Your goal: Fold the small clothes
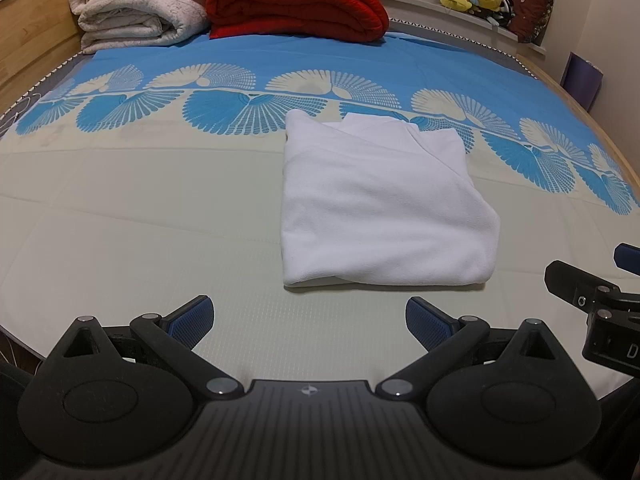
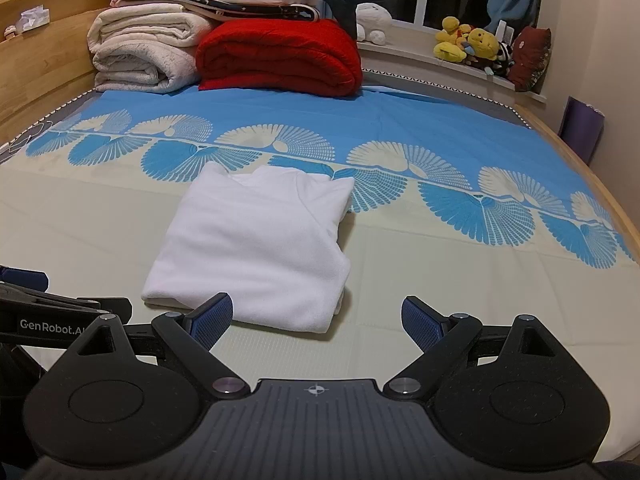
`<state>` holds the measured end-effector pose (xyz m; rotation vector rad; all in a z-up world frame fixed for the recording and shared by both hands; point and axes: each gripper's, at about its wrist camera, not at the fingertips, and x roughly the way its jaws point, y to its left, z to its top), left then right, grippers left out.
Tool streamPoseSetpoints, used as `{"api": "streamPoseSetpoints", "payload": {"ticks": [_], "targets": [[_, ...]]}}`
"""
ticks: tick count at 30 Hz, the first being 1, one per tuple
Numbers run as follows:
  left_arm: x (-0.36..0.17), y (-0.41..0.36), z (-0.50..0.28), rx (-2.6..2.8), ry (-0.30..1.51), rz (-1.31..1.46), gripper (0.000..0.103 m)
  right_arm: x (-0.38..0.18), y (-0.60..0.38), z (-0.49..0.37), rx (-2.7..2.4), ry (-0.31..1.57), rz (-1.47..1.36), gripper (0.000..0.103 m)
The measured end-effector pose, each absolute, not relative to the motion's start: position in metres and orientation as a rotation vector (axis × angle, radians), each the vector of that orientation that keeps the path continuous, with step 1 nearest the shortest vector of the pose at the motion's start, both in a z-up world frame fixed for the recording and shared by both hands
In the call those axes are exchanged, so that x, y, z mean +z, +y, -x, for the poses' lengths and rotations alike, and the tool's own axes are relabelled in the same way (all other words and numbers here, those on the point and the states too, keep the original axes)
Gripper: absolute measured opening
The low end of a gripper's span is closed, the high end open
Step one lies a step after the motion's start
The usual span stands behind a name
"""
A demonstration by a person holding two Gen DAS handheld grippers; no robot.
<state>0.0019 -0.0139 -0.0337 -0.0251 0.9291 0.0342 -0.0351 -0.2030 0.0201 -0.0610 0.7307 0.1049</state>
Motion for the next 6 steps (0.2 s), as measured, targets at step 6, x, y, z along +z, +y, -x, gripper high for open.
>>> {"api": "streamPoseSetpoints", "payload": {"ticks": [6], "targets": [[-0.0337,-0.0131,-0.0012,0.034,0.93,0.026,0.102,0.0193,-0.2029,0.0351,0.106,0.731,0.063,0.092]]}}
